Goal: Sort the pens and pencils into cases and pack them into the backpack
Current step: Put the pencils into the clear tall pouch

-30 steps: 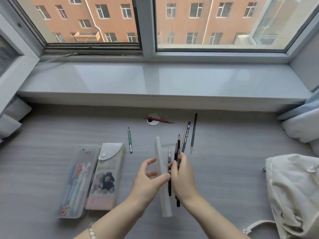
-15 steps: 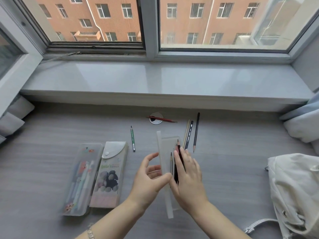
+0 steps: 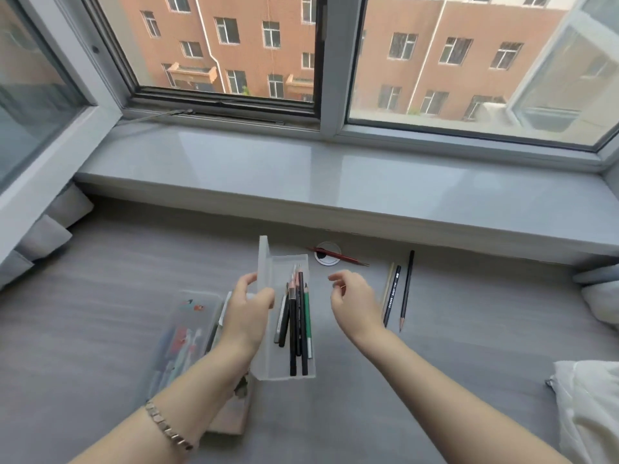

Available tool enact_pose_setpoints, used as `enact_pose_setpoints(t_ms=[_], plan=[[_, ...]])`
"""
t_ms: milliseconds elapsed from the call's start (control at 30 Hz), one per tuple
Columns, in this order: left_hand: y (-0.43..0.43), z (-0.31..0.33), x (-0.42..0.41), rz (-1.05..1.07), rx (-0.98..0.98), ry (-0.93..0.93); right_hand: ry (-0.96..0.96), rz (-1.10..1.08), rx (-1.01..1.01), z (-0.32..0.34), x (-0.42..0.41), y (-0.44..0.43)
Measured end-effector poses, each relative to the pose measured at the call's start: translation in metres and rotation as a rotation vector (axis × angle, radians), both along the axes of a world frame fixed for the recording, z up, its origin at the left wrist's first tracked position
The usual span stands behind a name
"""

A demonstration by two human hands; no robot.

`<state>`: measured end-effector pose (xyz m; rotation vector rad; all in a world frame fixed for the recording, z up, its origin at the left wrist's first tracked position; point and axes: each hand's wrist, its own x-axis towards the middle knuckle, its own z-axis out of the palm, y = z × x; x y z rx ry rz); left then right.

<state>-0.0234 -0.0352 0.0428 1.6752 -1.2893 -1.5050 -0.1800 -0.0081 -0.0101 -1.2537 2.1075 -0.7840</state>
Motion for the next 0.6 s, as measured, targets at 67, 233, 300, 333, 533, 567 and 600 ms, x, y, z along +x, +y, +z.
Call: enact_pose_setpoints(t_ms=[67, 233, 300, 333, 533, 567, 600], plan=[[-0.017, 0.002, 0.01, 0.067, -0.02, -0.002, 0.025, 0.06, 0.125, -0.004, 0.008, -0.03], [-0.048, 0.0, 0.023, 0.132, 0.019, -0.006, 0.117, 0.256, 0.341, -0.015, 0.038, -0.077], [-0.058, -0.003, 0.024, 0.13, 0.038, -0.001, 0.188, 0.265, 0.373, -0.02, 0.048, -0.086], [-0.063, -0.005, 0.024, 0.124, 0.048, 0.002, 0.218, 0.261, 0.376, -0.024, 0.05, -0.089], [-0.079, -0.014, 0.017, 0.095, 0.082, 0.033, 0.326, 0.206, 0.358, -0.036, 0.027, -0.091], [-0.081, -0.016, 0.015, 0.088, 0.087, 0.041, 0.362, 0.213, 0.357, -0.032, 0.018, -0.092], [-0.082, -0.018, 0.013, 0.078, 0.09, 0.046, 0.443, 0.232, 0.339, -0.031, 0.006, -0.091]])
